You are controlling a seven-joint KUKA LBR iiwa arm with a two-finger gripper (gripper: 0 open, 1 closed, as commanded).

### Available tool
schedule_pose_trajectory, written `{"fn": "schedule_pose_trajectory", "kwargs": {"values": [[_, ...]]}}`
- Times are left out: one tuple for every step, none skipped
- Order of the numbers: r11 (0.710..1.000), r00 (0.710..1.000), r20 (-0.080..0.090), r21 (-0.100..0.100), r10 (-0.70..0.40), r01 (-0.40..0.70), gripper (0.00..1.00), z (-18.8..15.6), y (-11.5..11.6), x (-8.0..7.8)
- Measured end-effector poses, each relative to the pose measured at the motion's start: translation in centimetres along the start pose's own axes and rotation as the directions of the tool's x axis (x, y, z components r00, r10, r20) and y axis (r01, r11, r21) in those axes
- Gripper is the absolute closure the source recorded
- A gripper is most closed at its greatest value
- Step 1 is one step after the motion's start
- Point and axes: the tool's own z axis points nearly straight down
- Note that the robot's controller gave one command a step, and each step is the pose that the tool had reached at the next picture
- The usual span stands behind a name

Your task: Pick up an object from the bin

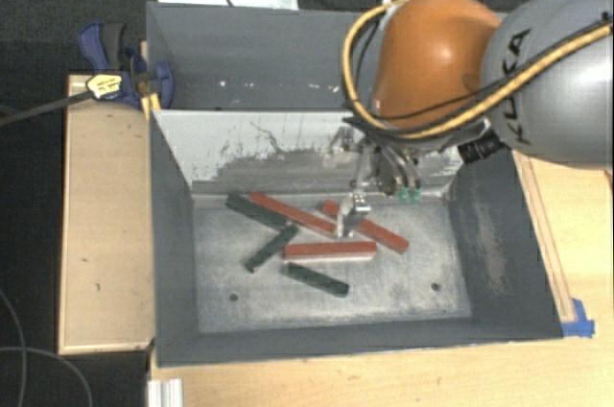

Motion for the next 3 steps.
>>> {"fn": "schedule_pose_trajectory", "kwargs": {"values": [[0.994, 0.994, 0.003, 0.001, -0.105, 0.105, 0.0, 5.8, -2.7, -0.7], [0.997, 0.997, 0.001, 0.002, -0.077, 0.077, 0.0, 7.1, -6.4, -1.6], [0.987, 0.987, -0.002, 0.001, -0.159, 0.159, 0.0, 9.5, -5.8, -1.4]]}}
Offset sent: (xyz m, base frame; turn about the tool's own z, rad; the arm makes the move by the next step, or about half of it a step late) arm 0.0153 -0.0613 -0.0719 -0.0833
